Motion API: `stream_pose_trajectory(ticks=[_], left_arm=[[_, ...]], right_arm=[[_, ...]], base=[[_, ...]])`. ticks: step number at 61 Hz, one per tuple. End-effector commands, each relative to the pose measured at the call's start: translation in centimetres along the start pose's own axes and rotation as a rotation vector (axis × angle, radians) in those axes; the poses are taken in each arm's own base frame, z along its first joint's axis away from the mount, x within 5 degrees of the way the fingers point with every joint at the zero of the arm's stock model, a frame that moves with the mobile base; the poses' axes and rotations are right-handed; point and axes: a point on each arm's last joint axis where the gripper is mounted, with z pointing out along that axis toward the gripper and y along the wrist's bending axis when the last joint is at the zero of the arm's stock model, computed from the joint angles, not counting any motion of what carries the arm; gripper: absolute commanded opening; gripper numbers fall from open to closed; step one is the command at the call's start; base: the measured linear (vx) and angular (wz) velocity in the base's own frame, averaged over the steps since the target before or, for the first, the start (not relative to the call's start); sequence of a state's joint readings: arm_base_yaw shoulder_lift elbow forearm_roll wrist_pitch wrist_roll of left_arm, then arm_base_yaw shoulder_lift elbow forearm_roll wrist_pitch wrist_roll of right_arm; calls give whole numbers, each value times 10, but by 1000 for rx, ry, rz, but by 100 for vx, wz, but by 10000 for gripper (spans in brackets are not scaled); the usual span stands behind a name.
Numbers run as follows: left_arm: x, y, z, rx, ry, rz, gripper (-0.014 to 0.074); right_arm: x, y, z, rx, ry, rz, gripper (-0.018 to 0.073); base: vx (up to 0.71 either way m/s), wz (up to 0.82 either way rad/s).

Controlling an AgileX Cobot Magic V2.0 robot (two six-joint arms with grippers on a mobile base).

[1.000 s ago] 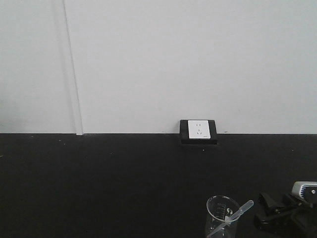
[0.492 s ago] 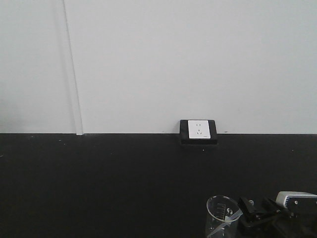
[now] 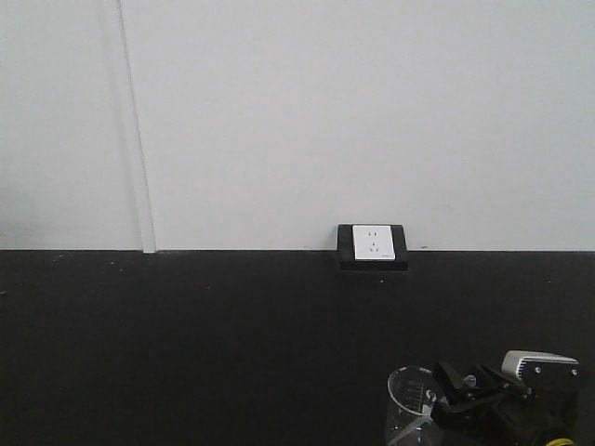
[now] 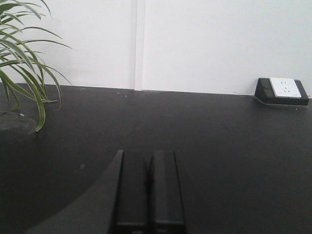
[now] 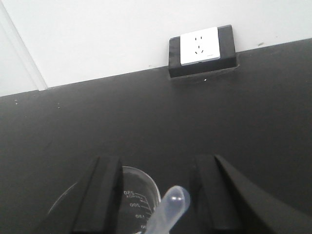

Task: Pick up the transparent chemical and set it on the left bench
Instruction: 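Move the right gripper down to the dropper pipette in the beaker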

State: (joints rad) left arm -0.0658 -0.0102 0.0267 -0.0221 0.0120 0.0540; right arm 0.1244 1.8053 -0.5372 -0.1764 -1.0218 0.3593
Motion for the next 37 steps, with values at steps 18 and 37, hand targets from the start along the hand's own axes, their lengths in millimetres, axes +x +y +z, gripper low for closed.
stream_pose_trajectory(ticks=[18, 37], left_arm=[[-3, 0, -1, -2, -81, -9, -3], [-3, 0, -1, -2, -81, -9, -3]], right_arm=[[-18, 7, 1, -39, -87, 21, 177], [-43, 15, -8, -73, -186, -33, 50]], base=[[0, 0], [0, 0]])
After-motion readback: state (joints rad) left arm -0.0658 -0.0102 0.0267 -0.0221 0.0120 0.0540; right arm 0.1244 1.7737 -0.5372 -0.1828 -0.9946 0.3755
